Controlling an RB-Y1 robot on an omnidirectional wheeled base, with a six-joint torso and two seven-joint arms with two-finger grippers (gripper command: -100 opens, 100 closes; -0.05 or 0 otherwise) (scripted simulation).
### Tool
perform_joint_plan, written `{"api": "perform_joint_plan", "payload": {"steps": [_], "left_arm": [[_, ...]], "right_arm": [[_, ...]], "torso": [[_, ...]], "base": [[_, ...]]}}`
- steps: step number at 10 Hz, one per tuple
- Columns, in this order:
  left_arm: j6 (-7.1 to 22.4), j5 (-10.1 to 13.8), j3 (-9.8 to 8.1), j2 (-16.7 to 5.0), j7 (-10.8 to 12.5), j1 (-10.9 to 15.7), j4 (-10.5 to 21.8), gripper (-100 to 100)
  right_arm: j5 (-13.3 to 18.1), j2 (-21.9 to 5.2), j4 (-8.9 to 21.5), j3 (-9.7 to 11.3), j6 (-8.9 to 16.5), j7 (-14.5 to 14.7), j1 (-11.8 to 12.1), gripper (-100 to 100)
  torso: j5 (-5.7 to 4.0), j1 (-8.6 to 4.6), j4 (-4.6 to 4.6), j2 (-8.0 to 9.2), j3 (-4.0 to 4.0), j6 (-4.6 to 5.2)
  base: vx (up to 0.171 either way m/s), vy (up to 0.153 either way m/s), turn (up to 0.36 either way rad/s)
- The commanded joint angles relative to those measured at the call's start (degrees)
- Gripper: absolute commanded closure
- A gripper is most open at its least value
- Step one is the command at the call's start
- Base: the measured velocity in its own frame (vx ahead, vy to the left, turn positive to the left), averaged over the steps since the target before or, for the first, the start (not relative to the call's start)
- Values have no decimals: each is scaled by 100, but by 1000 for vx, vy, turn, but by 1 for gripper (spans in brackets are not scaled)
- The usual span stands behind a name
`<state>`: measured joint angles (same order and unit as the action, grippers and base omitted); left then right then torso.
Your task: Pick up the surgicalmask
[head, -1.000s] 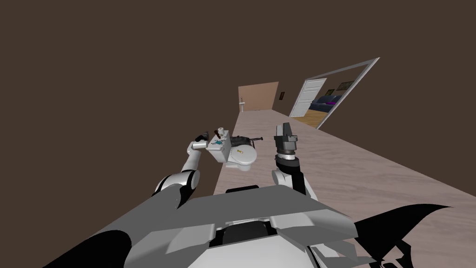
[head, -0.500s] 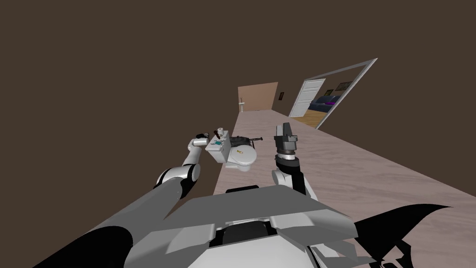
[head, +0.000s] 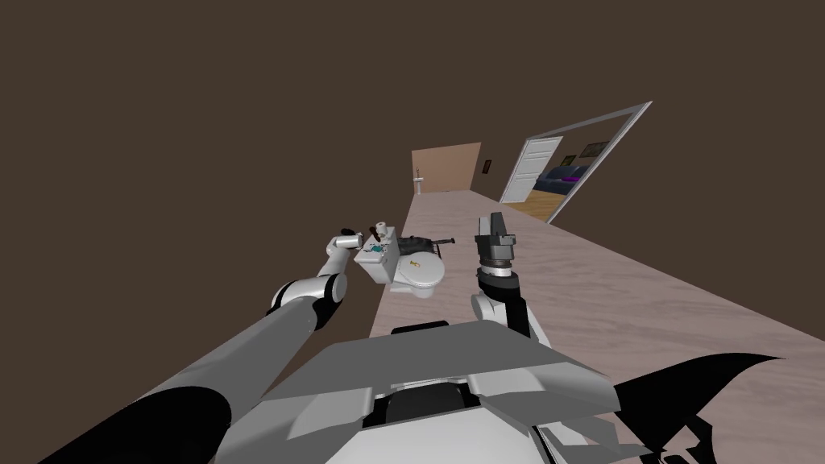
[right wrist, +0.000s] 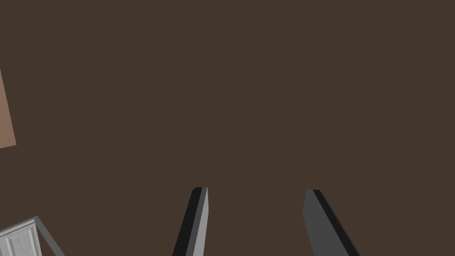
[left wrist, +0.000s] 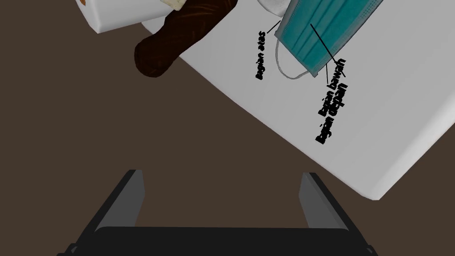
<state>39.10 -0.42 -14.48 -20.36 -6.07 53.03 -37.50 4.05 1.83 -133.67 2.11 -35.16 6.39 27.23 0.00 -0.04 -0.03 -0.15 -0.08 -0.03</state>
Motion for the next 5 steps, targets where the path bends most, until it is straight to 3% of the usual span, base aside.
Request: {"api": "perform_joint_plan", "payload": {"steps": [1, 2, 3, 4, 5], "left_arm": [[286, -15, -23, 2, -33, 82, 167, -100], [287, -15, -23, 2, -33, 82, 167, -100], [490, -21, -70, -18, -108, 285, 466, -100], [573, -21, -70, -18, -108, 285, 466, -100], [762, -28, -113, -35, -180, 472, 728, -100]], "right_arm": [[0, 0, 0, 0, 0, 0, 0, 0], [0, 0, 0, 0, 0, 0, 0, 0], [0, 0, 0, 0, 0, 0, 0, 0], [0, 0, 0, 0, 0, 0, 0, 0], [0, 0, 0, 0, 0, 0, 0, 0]], "torso": [[0, 0, 0, 0, 0, 0], [1, 0, -1, 1, 0, 0], [1, 2, 0, 6, 3, -2], [0, 0, 0, 1, 1, 0], [1, 1, -1, 1, 0, -1]], "base": [[30, -6, -9], [15, -5, -3], [35, -8, -11], [34, -5, -8], [43, -7, -12]]}}
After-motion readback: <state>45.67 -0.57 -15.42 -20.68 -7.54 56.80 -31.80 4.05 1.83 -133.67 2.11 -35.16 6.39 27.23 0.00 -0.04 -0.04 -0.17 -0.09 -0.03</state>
